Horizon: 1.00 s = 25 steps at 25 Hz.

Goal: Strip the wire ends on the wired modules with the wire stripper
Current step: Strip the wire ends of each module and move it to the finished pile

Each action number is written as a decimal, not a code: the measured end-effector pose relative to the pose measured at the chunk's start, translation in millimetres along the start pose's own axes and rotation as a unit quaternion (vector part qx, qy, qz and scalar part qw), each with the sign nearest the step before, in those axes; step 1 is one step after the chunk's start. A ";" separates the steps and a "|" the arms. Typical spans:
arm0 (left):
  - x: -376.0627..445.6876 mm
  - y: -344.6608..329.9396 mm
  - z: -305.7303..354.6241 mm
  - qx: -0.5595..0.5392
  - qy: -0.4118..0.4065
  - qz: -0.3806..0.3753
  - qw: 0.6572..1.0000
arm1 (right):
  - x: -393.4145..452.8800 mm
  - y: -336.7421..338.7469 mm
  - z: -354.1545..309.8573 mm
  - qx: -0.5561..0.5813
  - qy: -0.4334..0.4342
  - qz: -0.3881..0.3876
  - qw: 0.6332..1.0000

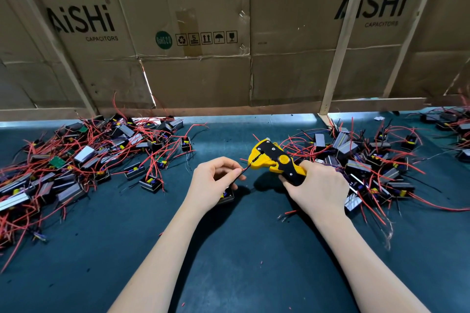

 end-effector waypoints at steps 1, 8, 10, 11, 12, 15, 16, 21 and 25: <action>-0.2 0.7 -0.3 -0.002 0.003 0.001 1.000 | -0.3 0.2 0.5 0.002 -0.005 0.003 1.000; -2.9 0.2 2.6 0.012 0.010 -0.004 1.000 | -4.2 5.1 2.0 0.002 0.018 0.081 0.997; -2.3 1.8 2.3 0.014 0.015 -0.003 1.000 | -3.8 3.9 4.2 0.001 0.007 0.079 0.997; -2.0 2.7 1.7 0.013 0.020 -0.003 1.000 | -4.1 3.2 4.8 -0.001 0.006 0.076 0.997; -2.1 3.9 0.6 0.011 0.025 -0.007 1.000 | -4.5 3.0 4.7 -0.002 0.007 0.075 0.997; -3.0 11.9 -1.6 0.078 0.026 -0.033 0.996 | -5.2 4.8 0.5 -0.004 0.024 0.070 0.997; -2.7 15.2 -2.2 0.138 0.014 -0.040 0.990 | -5.7 4.4 -1.6 -0.008 0.034 0.063 0.997; -1.8 45.4 1.7 0.335 0.010 0.099 0.937 | -12.3 -2.5 -15.5 -0.018 0.083 0.018 0.996; -2.1 56.8 48.2 0.299 -0.085 0.235 0.921 | -15.8 -3.3 -26.0 -0.010 0.108 0.011 0.994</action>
Point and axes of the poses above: each hand's wrist, its own x-axis towards the middle knuckle, its own y-axis out of the back of the hand, z = x × y, the point moved 8 cm from there along x, towards the middle knuckle, and after that the axes turned 1 degree about -y, right-handed, at the moved point
